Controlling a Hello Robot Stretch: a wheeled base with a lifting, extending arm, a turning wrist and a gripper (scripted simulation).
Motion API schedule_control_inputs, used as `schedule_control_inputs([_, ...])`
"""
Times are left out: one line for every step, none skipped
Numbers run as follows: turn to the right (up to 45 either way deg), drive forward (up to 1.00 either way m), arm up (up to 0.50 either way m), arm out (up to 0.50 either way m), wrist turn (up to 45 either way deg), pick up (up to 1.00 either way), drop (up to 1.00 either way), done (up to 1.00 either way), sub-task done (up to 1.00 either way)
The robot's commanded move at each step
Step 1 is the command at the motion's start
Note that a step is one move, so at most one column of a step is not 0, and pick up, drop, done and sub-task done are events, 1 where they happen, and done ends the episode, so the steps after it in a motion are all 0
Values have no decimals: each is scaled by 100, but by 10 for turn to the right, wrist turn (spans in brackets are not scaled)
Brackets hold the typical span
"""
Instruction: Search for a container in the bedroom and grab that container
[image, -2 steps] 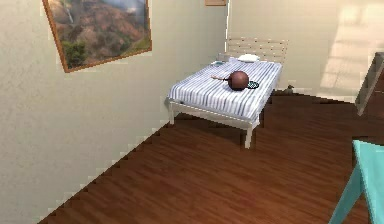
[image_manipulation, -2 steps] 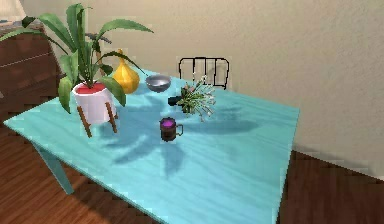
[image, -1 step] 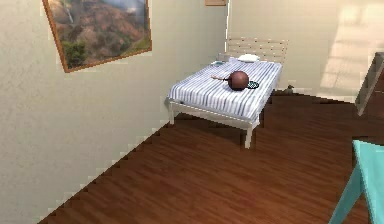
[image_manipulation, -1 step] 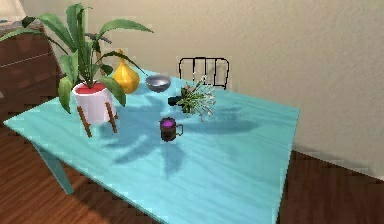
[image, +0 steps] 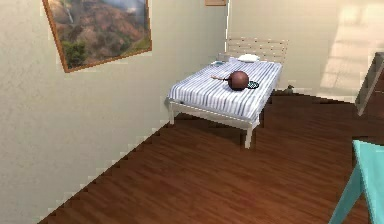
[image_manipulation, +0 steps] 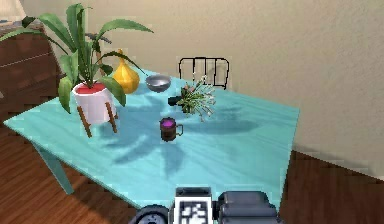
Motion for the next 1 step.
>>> schedule_control_inputs([0, 0, 0, 48, 0, 0, 0, 0, 0])
